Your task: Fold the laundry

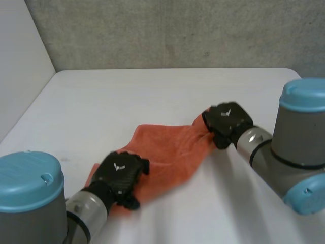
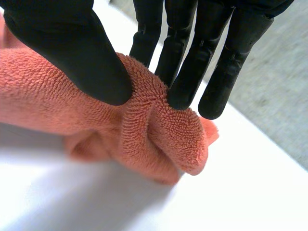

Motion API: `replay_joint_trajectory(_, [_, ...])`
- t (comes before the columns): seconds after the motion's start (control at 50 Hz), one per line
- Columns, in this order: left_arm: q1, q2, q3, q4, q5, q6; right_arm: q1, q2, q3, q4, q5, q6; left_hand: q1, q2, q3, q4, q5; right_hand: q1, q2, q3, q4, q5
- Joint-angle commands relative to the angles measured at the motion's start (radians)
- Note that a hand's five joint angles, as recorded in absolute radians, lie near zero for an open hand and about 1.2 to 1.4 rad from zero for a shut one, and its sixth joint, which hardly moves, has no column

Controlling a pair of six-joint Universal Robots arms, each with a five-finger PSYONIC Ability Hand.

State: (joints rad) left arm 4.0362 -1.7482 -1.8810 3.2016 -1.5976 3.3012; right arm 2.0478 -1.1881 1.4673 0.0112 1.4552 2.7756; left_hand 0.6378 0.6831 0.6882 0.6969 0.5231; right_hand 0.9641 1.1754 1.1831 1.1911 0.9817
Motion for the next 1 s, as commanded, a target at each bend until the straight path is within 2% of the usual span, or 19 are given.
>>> replay_joint_trajectory(0.02, [0.044, -0.001, 0.123, -0.072, 0.004, -0.097, 0.0, -0.03, 0.1, -0.051, -0.002, -0.051, -0.251, -0.296, -0.301, -0.31, -0.311, 0.432, 0.221, 0.213, 0.205, 0.24])
replay_joint_trajectory(0.06, [0.108, -0.002, 0.176, -0.069, 0.01, -0.097, -0.003, -0.079, 0.12, -0.071, -0.006, -0.051, -0.301, -0.346, -0.351, -0.36, -0.36, 0.432, 0.221, 0.213, 0.205, 0.24])
replay_joint_trajectory(0.14, [0.179, -0.025, 0.252, -0.066, 0.016, -0.089, -0.005, -0.134, 0.152, -0.112, -0.009, -0.054, -0.31, -0.355, -0.36, -0.369, -0.37, 0.432, 0.221, 0.213, 0.205, 0.24])
replay_joint_trajectory(0.22, [0.196, -0.082, 0.296, -0.074, 0.018, -0.075, -0.005, -0.157, 0.172, -0.126, -0.01, -0.062, -0.301, -0.346, -0.351, -0.36, -0.361, 0.432, 0.221, 0.213, 0.205, 0.24])
replay_joint_trajectory(0.54, [0.199, -0.339, 0.367, -0.083, 0.019, 0.026, -0.005, -0.176, 0.243, -0.131, -0.058, -0.067, -0.263, -0.308, -0.313, -0.322, -0.323, 0.432, 0.221, 0.213, 0.205, 0.24])
replay_joint_trajectory(1.0, [0.199, -0.412, 0.39, -0.086, 0.014, 0.057, -0.005, -0.165, 0.243, -0.132, -0.052, -0.1, -0.066, -0.112, -0.117, -0.125, -0.126, 0.432, 0.221, 0.213, 0.205, 0.24])
